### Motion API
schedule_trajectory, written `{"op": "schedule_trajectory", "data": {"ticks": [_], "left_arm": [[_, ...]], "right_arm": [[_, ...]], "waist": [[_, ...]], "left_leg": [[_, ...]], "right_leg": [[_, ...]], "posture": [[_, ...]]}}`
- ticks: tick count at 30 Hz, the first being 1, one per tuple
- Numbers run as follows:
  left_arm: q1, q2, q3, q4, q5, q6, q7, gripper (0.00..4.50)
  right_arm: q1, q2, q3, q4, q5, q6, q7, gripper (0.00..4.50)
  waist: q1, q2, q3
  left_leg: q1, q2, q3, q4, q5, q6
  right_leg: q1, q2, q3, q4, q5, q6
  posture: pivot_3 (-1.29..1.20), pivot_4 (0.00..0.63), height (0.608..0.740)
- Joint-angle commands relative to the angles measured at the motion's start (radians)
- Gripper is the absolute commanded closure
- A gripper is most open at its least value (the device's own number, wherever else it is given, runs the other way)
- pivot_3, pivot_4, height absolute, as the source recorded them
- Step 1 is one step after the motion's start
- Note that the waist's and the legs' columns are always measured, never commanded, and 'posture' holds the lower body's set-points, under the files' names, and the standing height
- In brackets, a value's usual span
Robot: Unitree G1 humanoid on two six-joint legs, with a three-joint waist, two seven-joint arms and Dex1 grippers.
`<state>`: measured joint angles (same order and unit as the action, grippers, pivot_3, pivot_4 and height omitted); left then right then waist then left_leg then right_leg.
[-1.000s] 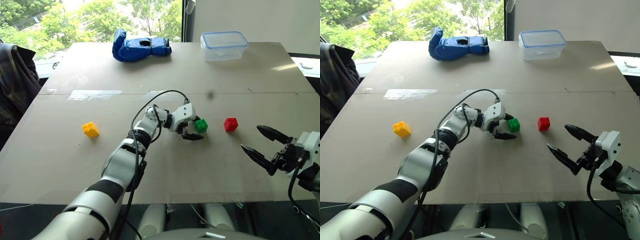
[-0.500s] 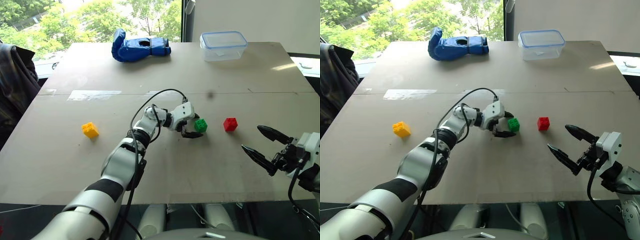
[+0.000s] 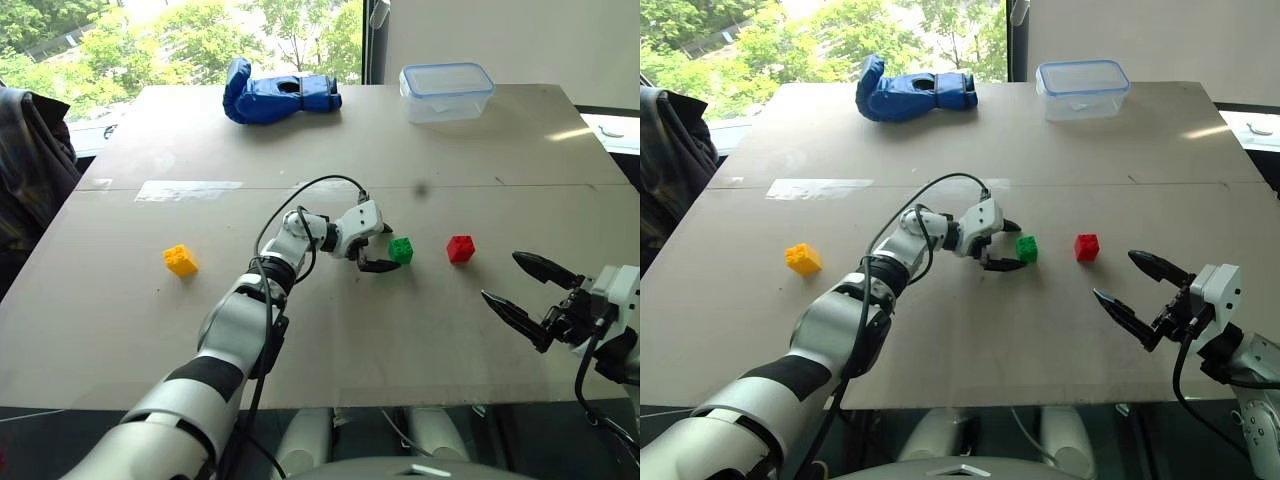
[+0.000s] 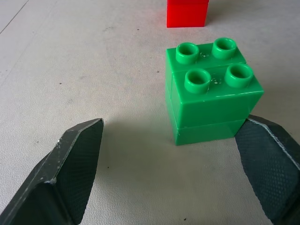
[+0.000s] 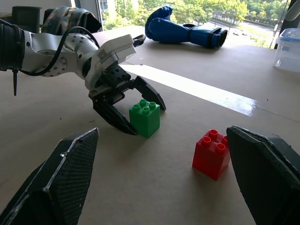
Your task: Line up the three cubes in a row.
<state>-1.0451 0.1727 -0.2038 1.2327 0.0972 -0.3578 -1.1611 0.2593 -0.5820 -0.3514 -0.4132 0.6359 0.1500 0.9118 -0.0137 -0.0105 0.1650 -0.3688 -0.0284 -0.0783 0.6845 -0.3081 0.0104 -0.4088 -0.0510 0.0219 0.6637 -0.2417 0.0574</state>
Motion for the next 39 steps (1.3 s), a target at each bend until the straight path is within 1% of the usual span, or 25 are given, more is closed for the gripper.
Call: {"op": "schedule_trajectory", "data": {"ticks": [1,24,27,30,34,37,39], "left_arm": [[-0.008,0.011,0.005,0.005,0.016,-0.01,0.007,0.1],[-0.003,0.028,0.011,0.011,0.02,-0.007,0.024,0.1],[0.004,0.024,0.009,0.002,0.015,-0.021,0.0,0.1],[0.014,0.023,0.014,-0.02,-0.004,-0.031,-0.057,0.1],[0.032,0.045,0.022,-0.078,-0.029,-0.026,-0.132,0.1],[0.053,0.086,0.024,-0.144,-0.044,-0.006,-0.181,0.1],[0.08,0.139,0.036,-0.25,-0.071,0.028,-0.22,0.1]], "right_arm": [[-0.002,-0.009,-0.004,-0.018,0.007,-0.003,0.007,0.0],[-0.007,-0.018,-0.007,-0.001,-0.002,-0.007,0.027,0.0],[-0.009,-0.017,-0.004,-0.001,-0.004,-0.006,0.028,0.0],[-0.012,-0.018,-0.002,-0.001,-0.005,-0.005,0.028,0.0],[-0.019,-0.022,0.0,-0.002,-0.005,-0.001,0.029,0.0],[-0.025,-0.026,0.004,0.002,-0.004,0.0,0.032,0.0],[-0.034,-0.031,0.013,-0.001,-0.002,0.004,0.036,0.0]], "waist": [[0.0,0.0,0.0],[0.0,0.0,0.0],[0.0,0.0,0.0],[0.0,0.0,0.0],[-0.002,0.0,0.0],[-0.002,0.0,0.0],[-0.004,0.0,0.0]], "left_leg": [[0.0,0.0,0.0,0.0,0.0,0.0],[0.001,0.0,0.0,0.0,0.0,0.0],[0.001,0.0,0.0,0.0,0.0,0.0],[0.001,0.0,0.0,0.0,0.0,0.0],[0.001,0.0,0.0,0.0,0.0,0.0],[0.001,0.0,0.0,0.0,0.0,0.0],[0.001,0.0,0.0,0.0,0.0,0.0]], "right_leg": [[0.0,0.0,0.0,0.0,0.0,0.0],[0.001,0.0,0.0,0.0,0.0,0.0],[0.001,0.0,0.0,0.001,0.0,0.0],[0.001,0.0,0.0,0.001,0.0,0.0],[0.001,0.0,0.0,0.0,0.0,0.0],[0.001,0.0,0.0,0.0,0.0,0.0],[0.001,0.0,0.0,0.001,0.0,0.0]], "posture": [[0.0,0.15,0.74],[0.0,0.15,0.74],[0.0,0.15,0.74],[0.0,0.15,0.74],[0.0,0.15,0.74],[0.0,0.15,0.74],[0.0,0.15,0.74]]}}
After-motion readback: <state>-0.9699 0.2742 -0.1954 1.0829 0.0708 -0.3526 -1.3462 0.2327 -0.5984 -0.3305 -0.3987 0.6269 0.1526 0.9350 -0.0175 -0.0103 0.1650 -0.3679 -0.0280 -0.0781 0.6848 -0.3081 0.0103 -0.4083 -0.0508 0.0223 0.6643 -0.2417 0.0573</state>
